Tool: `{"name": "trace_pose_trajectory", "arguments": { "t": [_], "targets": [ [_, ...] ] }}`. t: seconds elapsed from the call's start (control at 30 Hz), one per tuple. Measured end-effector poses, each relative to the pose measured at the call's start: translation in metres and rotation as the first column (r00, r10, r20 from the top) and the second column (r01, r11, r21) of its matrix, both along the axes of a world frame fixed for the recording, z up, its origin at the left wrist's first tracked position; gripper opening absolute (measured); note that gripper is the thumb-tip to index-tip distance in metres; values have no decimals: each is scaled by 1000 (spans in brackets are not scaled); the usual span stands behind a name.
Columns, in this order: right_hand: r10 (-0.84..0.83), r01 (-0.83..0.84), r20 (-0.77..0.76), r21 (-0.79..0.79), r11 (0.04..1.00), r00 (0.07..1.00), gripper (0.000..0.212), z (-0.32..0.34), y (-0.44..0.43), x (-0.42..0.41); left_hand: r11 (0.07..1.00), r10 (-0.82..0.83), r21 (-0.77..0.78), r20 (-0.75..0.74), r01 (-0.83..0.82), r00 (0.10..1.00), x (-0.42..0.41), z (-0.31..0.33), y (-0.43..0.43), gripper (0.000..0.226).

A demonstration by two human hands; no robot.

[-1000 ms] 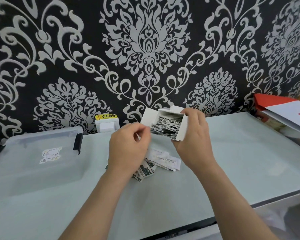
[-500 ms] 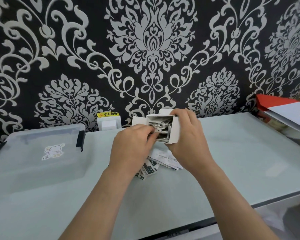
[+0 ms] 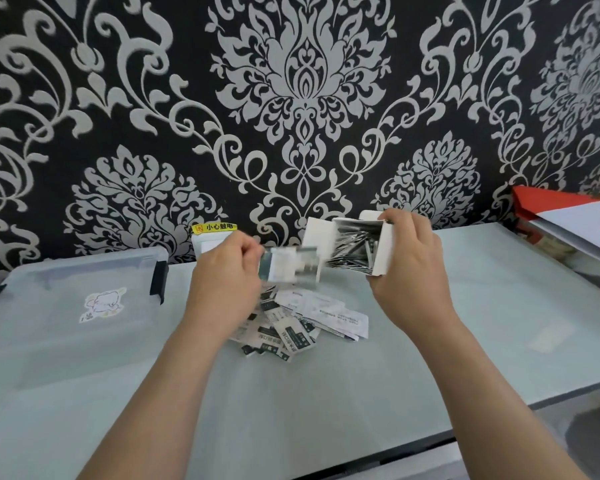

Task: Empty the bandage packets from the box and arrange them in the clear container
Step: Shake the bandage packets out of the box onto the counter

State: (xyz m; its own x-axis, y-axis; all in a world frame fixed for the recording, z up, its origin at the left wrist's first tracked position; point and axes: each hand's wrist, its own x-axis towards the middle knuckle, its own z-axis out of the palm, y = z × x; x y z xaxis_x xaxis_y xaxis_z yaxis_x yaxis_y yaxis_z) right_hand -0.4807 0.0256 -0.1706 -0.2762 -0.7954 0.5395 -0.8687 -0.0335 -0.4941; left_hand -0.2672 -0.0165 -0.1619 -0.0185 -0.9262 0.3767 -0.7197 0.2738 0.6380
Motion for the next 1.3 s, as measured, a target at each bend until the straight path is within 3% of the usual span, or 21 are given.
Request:
{"name": "trace_pose_trajectory", "arguments": {
  "t": [0.17,0.27,0.33,0.4,0.5,0.57,0.63,0.7,0.77,0.87,1.0,1.17,1.2,1.3],
  "targets": [
    [-40,41,32,-21,999,999,72,2,-6,0,929,20,351,277,-121,961,12,-7,0,19],
    [2,-1,39,-27,1000,999,74,4,-10,7,944,49,269,459,-192,887,11,-6,6,17],
    [38,-37,31,-9,999,999,74,4,-12,15,975,68,173,360,-138,930,6,-1,10,22],
    [71,-71,28,21,997,997,75,4,-14,21,985,-84,168,223,46,971,-2,-2,12,22],
    [90,-91,36,55,994,995,74,5,-15,27,917,-340,320,321,237,884,-17,-12,23,27],
    [103,-106,51,62,992,993,74,6,-16,31,905,-368,352,368,238,854,-17,-17,23,30],
    [122,-126,63,64,990,990,74,7,-15,33,948,-292,213,289,236,912,-13,-11,25,22],
    [149,-154,79,52,987,986,74,6,-14,37,987,-160,36,59,158,985,-6,-1,27,10],
    [197,-197,77,-2,980,977,75,3,-13,45,999,-44,-5,-160,43,986,2,6,29,8],
    [251,-252,-25,-117,961,968,79,-7,-12,60,995,1,91,-321,30,947,9,8,26,8],
    [177,-202,-122,-238,950,977,79,-13,-13,70,970,-11,217,-409,108,913,12,3,24,19],
    [171,-218,-195,-251,943,966,79,-19,-12,72,940,78,296,-669,169,739,23,9,23,31],
    [171,-217,-198,-241,946,965,80,-19,-12,72,928,61,311,-671,206,739,24,9,24,35],
    [155,-195,-203,-199,960,967,85,-19,-9,71,909,-52,329,-521,257,852,23,5,31,54]
  ]
}}
